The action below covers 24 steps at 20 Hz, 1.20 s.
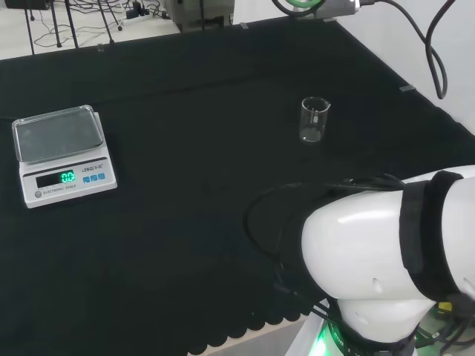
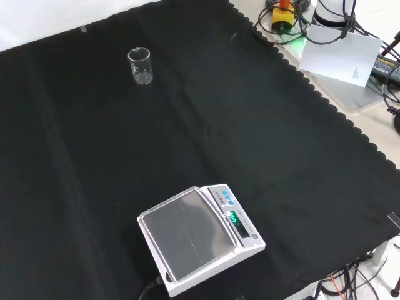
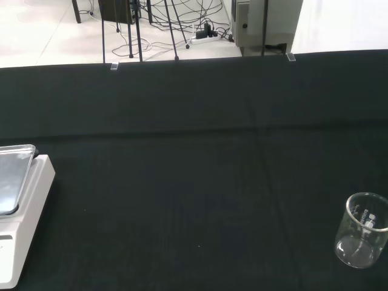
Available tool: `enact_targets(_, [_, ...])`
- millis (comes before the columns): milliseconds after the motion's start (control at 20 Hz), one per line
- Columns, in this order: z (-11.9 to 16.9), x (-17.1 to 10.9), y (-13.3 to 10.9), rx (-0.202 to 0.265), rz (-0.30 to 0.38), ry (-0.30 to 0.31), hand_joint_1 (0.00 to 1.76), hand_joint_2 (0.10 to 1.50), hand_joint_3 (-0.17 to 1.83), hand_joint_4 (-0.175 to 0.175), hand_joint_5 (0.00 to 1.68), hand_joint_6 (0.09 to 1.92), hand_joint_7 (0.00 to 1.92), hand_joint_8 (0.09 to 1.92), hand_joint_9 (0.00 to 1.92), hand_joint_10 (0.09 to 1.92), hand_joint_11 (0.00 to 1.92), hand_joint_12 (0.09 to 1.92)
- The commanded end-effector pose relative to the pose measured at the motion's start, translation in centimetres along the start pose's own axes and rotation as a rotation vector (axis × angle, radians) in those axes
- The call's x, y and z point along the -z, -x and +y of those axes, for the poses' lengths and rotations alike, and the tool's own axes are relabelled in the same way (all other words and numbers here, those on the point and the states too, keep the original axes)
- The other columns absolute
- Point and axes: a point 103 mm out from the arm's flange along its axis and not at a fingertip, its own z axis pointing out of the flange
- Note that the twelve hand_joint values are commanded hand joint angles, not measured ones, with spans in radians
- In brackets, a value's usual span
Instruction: Pick up the beaker.
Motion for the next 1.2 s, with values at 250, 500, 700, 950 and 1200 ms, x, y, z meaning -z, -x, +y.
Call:
enact_targets(250, [0.7,-0.3,-1.3,0.0,-0.014,0.003,0.6,0.67,0.32,-0.001,0.14,0.09,0.1,0.74,0.16,0.89,0.0,1.39])
enact_targets(500, [1.0,-0.5,-0.8,0.003,-0.015,-0.003,0.6,0.67,0.31,-0.002,0.14,0.09,0.1,0.74,0.16,0.89,0.0,1.38])
enact_targets(700, [2.2,-2.0,1.1,-0.007,-0.009,-0.014,0.6,0.67,0.31,-0.002,0.14,0.09,0.1,0.74,0.16,0.89,0.0,1.38])
enact_targets(950, [4.1,-5.3,3.3,-0.027,0.025,-0.034,0.61,0.68,0.3,-0.001,0.14,0.09,0.1,0.74,0.16,0.89,0.0,1.37])
enact_targets(1200, [6.3,-9.3,5.6,-0.05,0.057,-0.064,0.62,0.68,0.29,-0.001,0.13,0.09,0.09,0.73,0.16,0.89,0.0,1.36])
